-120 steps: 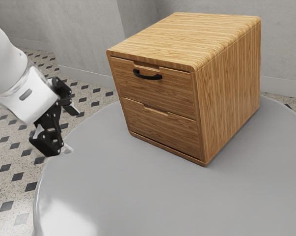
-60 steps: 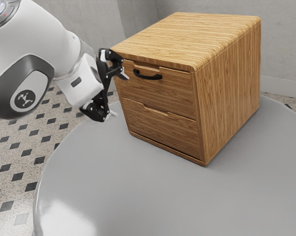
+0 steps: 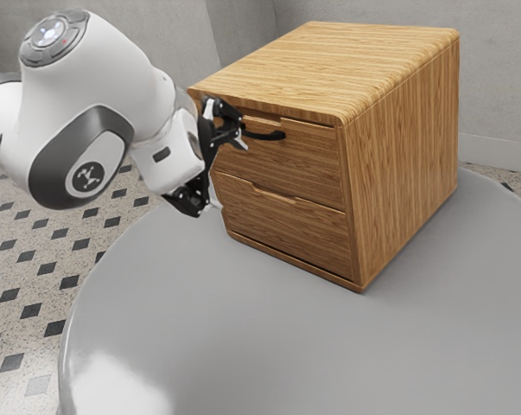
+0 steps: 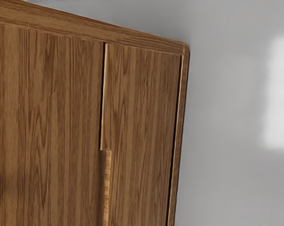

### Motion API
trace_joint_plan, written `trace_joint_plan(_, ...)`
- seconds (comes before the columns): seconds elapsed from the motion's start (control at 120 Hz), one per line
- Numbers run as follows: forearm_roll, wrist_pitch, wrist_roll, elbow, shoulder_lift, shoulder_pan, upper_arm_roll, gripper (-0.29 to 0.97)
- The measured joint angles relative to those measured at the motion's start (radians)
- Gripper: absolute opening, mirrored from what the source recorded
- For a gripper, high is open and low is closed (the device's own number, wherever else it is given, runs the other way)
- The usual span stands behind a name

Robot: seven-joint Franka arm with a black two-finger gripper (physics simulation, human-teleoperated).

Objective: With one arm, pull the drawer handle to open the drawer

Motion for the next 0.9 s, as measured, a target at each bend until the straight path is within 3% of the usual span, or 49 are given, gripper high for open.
trace_joint_plan(0.433,-0.024,0.031,0.053,0.015,0.005,0.02,0.001,0.68)
trace_joint_plan(0.9,-0.037,0.039,0.08,0.083,0.103,0.054,0.0,0.68)
